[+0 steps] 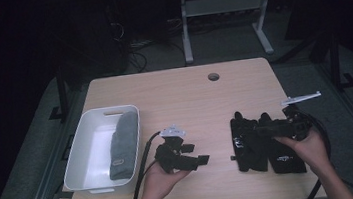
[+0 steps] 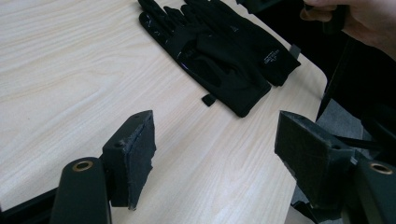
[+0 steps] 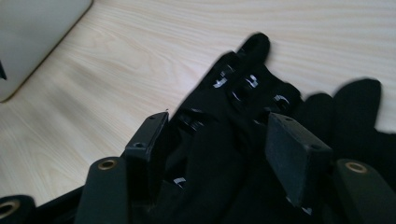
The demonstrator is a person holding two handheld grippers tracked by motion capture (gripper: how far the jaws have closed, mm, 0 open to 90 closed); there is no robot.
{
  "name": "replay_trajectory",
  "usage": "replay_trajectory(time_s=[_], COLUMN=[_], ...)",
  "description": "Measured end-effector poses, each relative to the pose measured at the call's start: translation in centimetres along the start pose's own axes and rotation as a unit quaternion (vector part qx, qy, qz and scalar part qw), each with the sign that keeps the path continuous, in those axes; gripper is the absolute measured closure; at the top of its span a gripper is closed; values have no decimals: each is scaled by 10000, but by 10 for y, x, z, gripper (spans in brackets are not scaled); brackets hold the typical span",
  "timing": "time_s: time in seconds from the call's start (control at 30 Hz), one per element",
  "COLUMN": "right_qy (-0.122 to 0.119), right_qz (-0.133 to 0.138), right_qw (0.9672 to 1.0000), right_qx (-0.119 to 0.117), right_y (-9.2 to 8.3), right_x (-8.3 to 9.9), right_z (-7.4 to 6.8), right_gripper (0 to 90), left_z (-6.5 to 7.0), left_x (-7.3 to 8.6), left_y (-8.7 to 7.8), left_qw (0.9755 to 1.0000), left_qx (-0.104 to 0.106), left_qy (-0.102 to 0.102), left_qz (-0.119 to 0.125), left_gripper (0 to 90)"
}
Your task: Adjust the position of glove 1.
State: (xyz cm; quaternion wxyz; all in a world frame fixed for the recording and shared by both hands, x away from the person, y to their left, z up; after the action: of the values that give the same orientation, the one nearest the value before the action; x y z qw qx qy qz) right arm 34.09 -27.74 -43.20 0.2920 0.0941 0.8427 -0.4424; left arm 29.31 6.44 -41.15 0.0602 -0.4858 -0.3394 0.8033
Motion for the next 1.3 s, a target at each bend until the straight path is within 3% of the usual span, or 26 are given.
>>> replay_trajectory(time_s=[0.53, 0.77, 0.8, 0.97, 1.03, 1.17, 1.3], right_qy=[22, -137, -300, -543, -757, -867, -878], right_qz=[-200, -273, -353, -377, -352, -413, -430], right_qw=[9979, 9955, 9933, 9893, 9849, 9812, 9808], right_qx=[620, 893, 1064, 1302, 1520, 1673, 1685], right_y=[-7, -6, -3, 0, 2, 4, 4], right_x=[42, 49, 51, 55, 56, 55, 55], right_z=[36, 38, 36, 33, 31, 29, 29], right_gripper=[441, 485, 512, 570, 623, 679, 739], left_z=[4, 5, 6, 6, 6, 6, 5], left_x=[0, 1, 1, 1, 1, 2, 3], left_y=[10, 14, 14, 15, 15, 15, 15], left_qw=[9999, 9999, 9999, 9999, 9999, 9999, 9999], left_qx=[39, 45, 48, 53, 49, 64, 60], left_qy=[42, 35, 26, 24, 10, 7, 7], left_qz=[-97, -144, -138, -146, -150, -151, -137], left_gripper=[277, 278, 278, 278, 278, 278, 278])
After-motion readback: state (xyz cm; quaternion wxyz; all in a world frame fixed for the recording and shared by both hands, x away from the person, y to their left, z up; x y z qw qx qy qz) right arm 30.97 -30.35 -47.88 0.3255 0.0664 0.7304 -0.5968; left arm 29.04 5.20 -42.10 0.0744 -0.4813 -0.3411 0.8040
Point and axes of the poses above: each handheld gripper's, and its own axes: y roughly forward along the jaws, x roughly out of its underside, z roughly to its right, the point moved 3 cm from there along y, roughly forward along the jaws, and after that the axes turned 6 degrees about y, right-handed, at the moved point
